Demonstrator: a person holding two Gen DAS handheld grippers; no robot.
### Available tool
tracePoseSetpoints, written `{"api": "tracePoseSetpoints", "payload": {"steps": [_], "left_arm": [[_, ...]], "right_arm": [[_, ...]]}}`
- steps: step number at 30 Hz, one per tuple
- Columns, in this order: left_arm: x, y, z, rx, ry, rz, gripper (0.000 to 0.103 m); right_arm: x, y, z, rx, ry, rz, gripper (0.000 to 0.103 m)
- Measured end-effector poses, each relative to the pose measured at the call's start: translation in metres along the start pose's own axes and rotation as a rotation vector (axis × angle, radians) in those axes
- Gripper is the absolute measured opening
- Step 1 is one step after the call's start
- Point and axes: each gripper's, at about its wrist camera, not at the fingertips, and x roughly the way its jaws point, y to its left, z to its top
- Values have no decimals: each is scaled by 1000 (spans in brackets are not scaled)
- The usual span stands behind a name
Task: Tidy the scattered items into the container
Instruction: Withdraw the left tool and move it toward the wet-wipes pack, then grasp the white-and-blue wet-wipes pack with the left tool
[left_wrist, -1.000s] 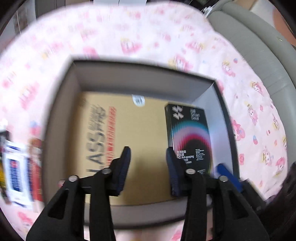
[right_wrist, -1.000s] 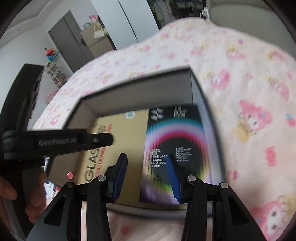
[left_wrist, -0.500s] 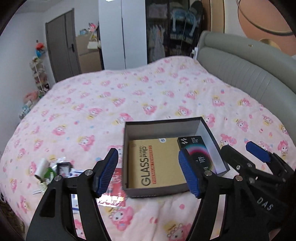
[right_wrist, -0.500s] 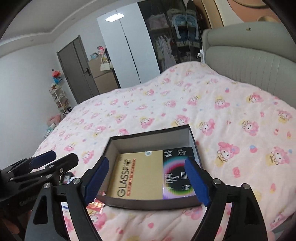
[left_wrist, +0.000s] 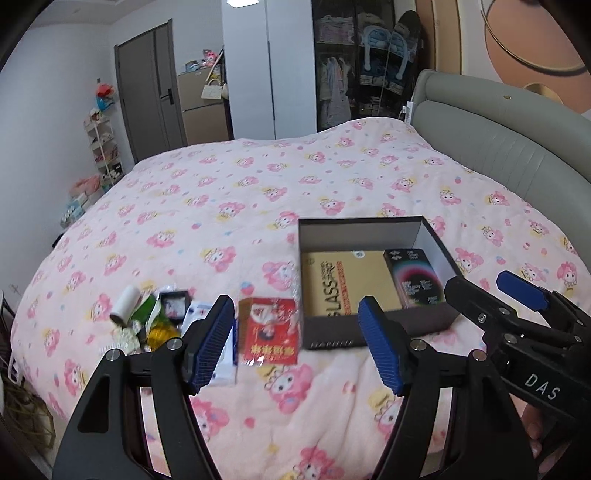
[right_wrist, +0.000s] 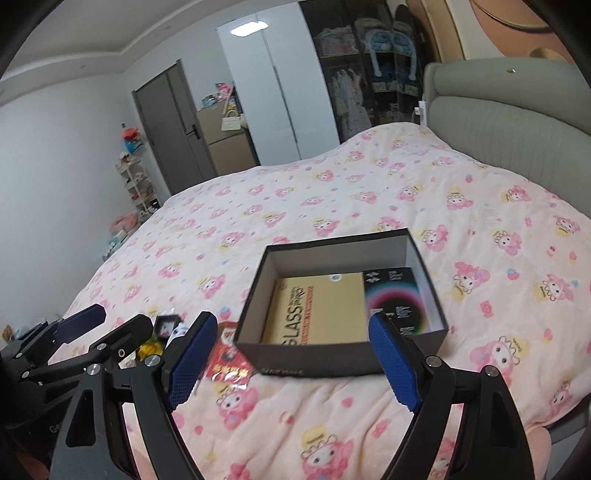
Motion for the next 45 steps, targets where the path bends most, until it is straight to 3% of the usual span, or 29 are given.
{"api": "tracePoseSetpoints", "payload": {"steps": [4,9,16,21,23,28,32,36,39,42,45], "left_arm": [[2,34,-24,-33,33,-9,72],[-4,84,-50,-110,41,38,72],[5,140,-76,-236,53,76,72],[38,162,-104,-325,35,63,69],[57,168,-117,-369,54,58,65],[105,182,-140,-446,141,31,50],[141,189,-149,-493,173,-37,49],[166,194,-148,-522,173,-76,50],[179,199,-150,-535,162,-79,49],[192,202,-156,-547,172,-132,30],[196,205,-161,-562,187,-164,30]], "right_arm": [[6,26,-17,-73,35,45,83],[33,69,-36,-154,104,119,83],[59,125,-48,-243,126,186,83],[99,142,-65,-278,211,184,83],[116,144,-79,-298,289,238,83],[145,145,-102,-322,377,217,83],[175,147,-112,-353,421,202,82],[202,150,-118,-358,453,218,76],[222,152,-117,-302,484,262,60],[238,155,-120,-274,502,272,45],[250,157,-123,-251,505,294,44]]}}
